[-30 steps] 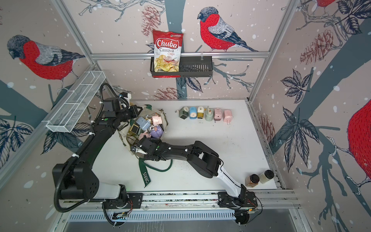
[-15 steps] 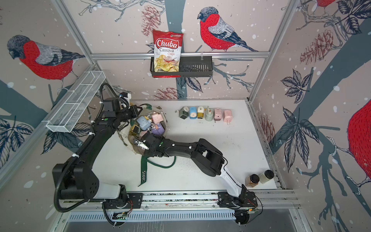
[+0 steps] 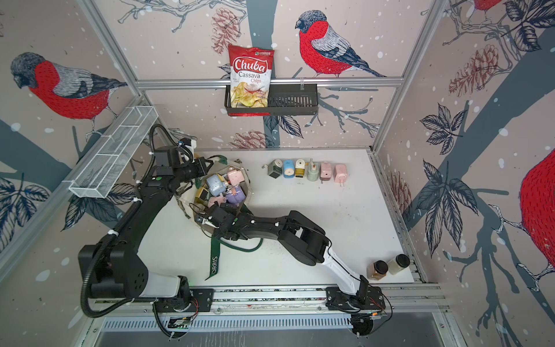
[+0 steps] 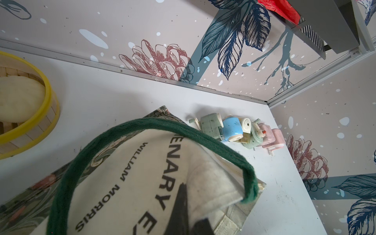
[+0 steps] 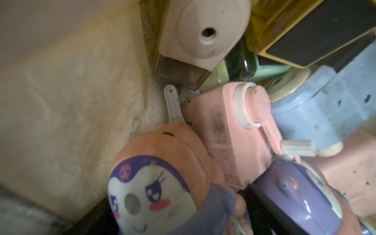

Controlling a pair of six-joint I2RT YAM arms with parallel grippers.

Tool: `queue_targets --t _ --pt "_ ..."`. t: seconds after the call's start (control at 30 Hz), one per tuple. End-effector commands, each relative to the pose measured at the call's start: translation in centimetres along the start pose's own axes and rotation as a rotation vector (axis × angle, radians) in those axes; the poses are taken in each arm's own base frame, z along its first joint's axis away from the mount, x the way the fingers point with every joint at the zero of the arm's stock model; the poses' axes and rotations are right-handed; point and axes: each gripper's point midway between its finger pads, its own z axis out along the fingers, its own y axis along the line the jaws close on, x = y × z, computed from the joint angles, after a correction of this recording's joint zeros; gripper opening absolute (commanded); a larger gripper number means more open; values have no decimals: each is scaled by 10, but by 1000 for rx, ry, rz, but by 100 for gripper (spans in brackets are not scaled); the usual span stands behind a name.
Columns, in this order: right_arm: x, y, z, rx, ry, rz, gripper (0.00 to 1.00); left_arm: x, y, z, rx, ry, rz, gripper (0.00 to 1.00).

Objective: Take out the pencil sharpeners from the tote bags
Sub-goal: Pick up the pencil sharpener from the canvas bag.

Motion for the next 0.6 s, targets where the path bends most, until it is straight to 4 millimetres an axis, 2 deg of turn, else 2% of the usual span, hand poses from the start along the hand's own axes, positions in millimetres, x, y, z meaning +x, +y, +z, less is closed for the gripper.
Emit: queue_targets --t 0.0,0.13,0.33,0.57 --pt "3 0 4 4 22 7 88 -14 -11 -2 41 -46 34 0" --pt "7 3 7 -8 37 23 81 -14 -11 -2 39 -45 34 0" --pt "2 -11 5 -2 25 100 69 -14 -10 -2 38 -46 33 0" --pt "-15 -23 -19 -25 -78 172 60 -15 -11 -3 37 -48 35 0"
